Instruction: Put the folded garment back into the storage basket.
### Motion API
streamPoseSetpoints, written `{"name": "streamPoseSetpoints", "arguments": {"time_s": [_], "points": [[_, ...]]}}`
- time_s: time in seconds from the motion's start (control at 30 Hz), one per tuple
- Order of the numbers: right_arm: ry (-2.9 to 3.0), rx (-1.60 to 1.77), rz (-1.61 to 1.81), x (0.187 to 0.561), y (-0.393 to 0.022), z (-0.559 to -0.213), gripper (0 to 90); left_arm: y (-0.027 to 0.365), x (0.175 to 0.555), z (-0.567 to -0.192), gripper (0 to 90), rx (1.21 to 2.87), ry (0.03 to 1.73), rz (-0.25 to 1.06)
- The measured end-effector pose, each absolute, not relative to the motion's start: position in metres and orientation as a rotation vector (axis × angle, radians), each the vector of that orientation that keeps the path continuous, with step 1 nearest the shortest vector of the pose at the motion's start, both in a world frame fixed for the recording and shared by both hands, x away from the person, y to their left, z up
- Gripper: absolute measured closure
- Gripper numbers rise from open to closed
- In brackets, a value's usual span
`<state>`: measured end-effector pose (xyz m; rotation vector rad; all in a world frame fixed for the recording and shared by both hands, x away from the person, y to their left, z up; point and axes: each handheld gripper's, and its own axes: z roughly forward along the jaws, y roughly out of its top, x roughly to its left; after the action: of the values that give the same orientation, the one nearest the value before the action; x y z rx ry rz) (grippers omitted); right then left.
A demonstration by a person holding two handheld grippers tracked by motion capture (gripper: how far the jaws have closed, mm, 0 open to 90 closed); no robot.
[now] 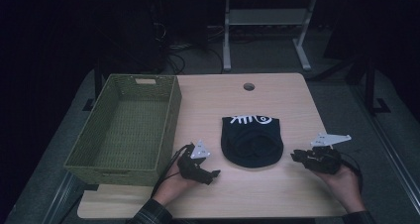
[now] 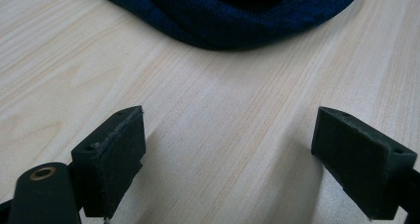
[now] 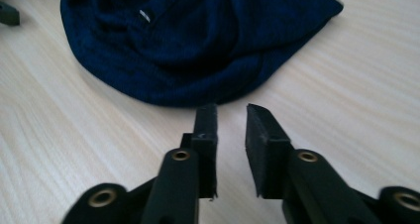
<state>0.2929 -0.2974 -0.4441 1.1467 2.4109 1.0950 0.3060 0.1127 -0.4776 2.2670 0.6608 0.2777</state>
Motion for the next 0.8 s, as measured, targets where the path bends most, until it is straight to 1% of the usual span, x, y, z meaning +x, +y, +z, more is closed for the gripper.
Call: {"name": "streamPoseSetpoints", "arguments": {"time_s": [0.33, 0.8], "points": [[2.405, 1.141, 1.150, 0.307, -0.296, -0.430, 89.2, 0.112, 0.305, -0.477, 12.4, 2.265, 0.674, 0.282], [2.443, 1.128, 1.120, 0.331, -0.291, -0.421, 90.0, 0.112, 0.305, -0.478, 12.5, 2.263, 0.679, 0.285]]}}
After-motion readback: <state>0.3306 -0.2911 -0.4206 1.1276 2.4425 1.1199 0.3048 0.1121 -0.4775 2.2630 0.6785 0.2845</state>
